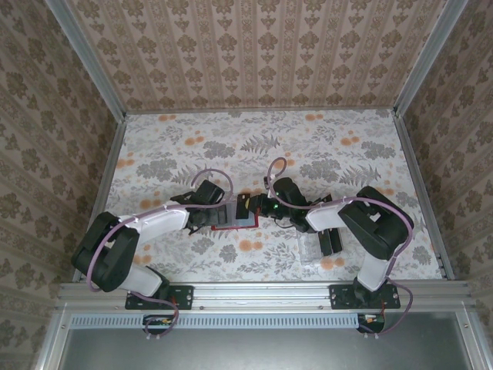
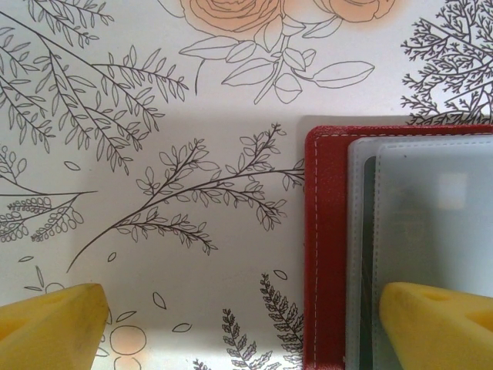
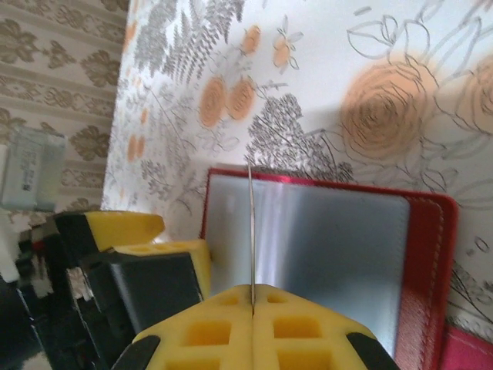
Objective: Put the credit cards into the card holder
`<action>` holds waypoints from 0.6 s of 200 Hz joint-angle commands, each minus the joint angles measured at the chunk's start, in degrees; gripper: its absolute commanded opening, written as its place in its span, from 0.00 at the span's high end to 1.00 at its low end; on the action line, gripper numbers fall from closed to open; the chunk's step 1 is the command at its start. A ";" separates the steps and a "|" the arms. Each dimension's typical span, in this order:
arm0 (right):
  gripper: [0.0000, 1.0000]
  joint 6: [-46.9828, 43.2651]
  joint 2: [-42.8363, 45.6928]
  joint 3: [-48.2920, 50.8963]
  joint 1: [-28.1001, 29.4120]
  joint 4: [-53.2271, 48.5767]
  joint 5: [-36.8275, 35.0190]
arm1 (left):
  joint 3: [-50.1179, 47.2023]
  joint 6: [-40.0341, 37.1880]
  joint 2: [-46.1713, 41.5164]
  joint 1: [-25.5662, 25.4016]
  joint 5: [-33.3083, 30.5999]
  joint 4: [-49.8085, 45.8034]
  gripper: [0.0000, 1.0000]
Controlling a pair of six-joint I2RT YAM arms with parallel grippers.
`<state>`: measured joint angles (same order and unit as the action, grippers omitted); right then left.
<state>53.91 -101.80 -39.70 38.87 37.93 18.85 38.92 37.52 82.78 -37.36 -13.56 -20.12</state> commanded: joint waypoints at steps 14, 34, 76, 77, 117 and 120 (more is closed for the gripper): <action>1.00 2.54 -3.54 -0.37 -0.20 5.84 0.92 | -1.75 0.63 1.32 0.54 -1.47 -3.88 0.00; 1.00 3.18 -4.81 -0.55 -0.20 7.04 0.93 | -1.84 0.63 1.30 0.54 -1.40 -3.79 0.00; 1.00 4.33 -6.70 -0.31 -0.13 9.30 1.18 | -2.02 0.61 1.32 0.54 -1.30 -3.61 0.00; 1.00 4.39 -6.72 -0.30 -0.12 9.33 1.18 | -2.01 0.62 1.32 0.54 -1.30 -3.61 0.00; 1.00 6.15 -7.84 0.10 -0.11 12.62 1.87 | -2.09 0.50 1.31 0.52 -1.26 -3.42 0.00; 1.00 6.23 -7.92 0.10 -0.16 12.83 1.89 | -2.09 0.59 1.31 0.54 -1.29 -3.43 0.00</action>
<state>58.39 -108.03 -39.70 38.87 46.57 19.03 38.76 37.74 82.78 -37.36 -13.76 -19.92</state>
